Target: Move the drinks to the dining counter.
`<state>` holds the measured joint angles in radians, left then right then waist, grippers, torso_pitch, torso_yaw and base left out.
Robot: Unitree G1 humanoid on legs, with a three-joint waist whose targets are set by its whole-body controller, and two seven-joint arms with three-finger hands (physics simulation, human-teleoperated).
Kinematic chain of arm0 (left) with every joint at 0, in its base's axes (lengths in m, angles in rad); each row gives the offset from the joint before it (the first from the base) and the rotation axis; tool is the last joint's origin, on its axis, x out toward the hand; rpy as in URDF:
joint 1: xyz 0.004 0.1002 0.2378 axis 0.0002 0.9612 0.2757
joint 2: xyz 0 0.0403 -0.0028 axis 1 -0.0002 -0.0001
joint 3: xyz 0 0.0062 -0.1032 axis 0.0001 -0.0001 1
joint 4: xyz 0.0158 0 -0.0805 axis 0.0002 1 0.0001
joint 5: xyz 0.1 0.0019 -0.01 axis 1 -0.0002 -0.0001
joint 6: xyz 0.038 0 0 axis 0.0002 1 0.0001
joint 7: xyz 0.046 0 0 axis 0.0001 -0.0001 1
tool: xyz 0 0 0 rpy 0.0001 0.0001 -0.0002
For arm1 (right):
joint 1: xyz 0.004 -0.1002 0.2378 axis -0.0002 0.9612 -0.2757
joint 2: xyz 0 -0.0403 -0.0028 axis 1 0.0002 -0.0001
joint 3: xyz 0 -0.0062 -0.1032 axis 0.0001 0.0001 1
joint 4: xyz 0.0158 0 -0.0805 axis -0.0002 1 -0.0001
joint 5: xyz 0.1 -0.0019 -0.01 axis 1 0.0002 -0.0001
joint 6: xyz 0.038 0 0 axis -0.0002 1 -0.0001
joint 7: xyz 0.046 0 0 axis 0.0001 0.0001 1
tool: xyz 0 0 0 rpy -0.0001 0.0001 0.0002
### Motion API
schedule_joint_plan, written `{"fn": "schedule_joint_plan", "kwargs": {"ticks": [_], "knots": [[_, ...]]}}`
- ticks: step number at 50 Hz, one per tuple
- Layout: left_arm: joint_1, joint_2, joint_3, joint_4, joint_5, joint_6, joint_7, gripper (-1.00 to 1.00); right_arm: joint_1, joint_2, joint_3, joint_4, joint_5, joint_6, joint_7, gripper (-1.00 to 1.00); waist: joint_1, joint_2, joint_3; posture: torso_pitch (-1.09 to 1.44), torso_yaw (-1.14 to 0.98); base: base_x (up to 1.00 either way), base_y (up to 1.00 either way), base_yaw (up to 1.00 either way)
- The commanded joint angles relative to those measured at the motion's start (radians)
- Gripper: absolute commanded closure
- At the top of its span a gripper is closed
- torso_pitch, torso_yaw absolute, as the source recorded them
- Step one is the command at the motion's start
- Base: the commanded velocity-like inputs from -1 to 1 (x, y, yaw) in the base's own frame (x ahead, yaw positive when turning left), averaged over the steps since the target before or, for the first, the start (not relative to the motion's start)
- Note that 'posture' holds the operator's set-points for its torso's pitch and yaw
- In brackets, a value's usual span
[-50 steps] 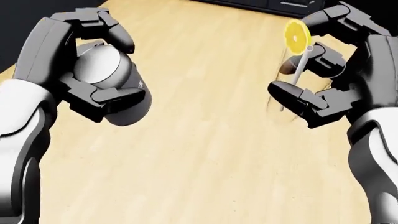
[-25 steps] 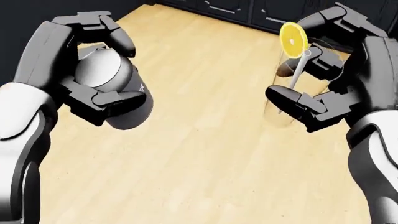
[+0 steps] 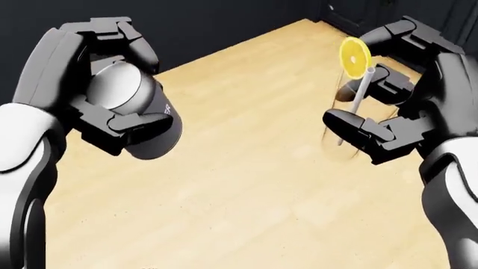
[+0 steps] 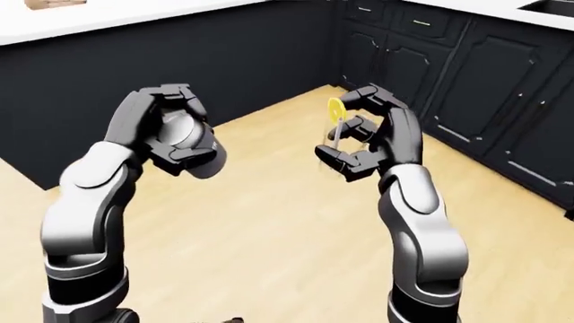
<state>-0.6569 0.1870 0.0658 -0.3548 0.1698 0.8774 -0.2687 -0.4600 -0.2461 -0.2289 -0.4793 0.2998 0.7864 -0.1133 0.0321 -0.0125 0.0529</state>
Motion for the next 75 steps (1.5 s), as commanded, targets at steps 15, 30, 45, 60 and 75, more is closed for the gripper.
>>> {"fn": "schedule_joint_plan", "kwargs": {"ticks": [15, 30, 45, 60, 75], "knots": [[-0.036, 0.014, 0.022, -0.037, -0.006, -0.063, 0.015, 1.0, -0.034, 0.0, 0.006, -0.036, -0.004, -0.06, 0.012, 1.0, -0.01, -0.098, -0.034, 0.0, 0.0, 0.0, 0.0, 1.0], [-0.025, 0.01, 0.017, -0.011, 0.0, -0.093, 0.021, 1.0, -0.023, 0.001, 0.002, -0.028, -0.007, -0.075, 0.017, 1.0, -0.014, 0.018, -0.041, 0.0, 0.0, 0.0, 0.0, 1.0], [-0.116, 0.03, 0.008, -0.014, 0.06, -0.023, -0.038, 1.0, -0.072, -0.024, -0.018, -0.033, -0.005, -0.01, -0.017, 1.0, -0.011, -0.041, 0.03, 0.0, 0.0, 0.13, 0.04, 0.4], [-0.253, 0.051, 0.002, 0.031, 0.077, 0.03, -0.074, 1.0, -0.132, -0.075, -0.055, -0.059, 0.069, 0.052, -0.068, 1.0, -0.053, 0.007, -0.035, 0.0, 0.0, 0.95, 0.0, 0.0], [-0.329, 0.102, 0.019, 0.002, 0.093, 0.1, -0.125, 1.0, -0.231, -0.12, -0.045, -0.078, 0.152, 0.134, -0.144, 1.0, -0.048, -0.038, -0.018, 0.0, 0.0, 0.38, -0.02, -0.41]]}}
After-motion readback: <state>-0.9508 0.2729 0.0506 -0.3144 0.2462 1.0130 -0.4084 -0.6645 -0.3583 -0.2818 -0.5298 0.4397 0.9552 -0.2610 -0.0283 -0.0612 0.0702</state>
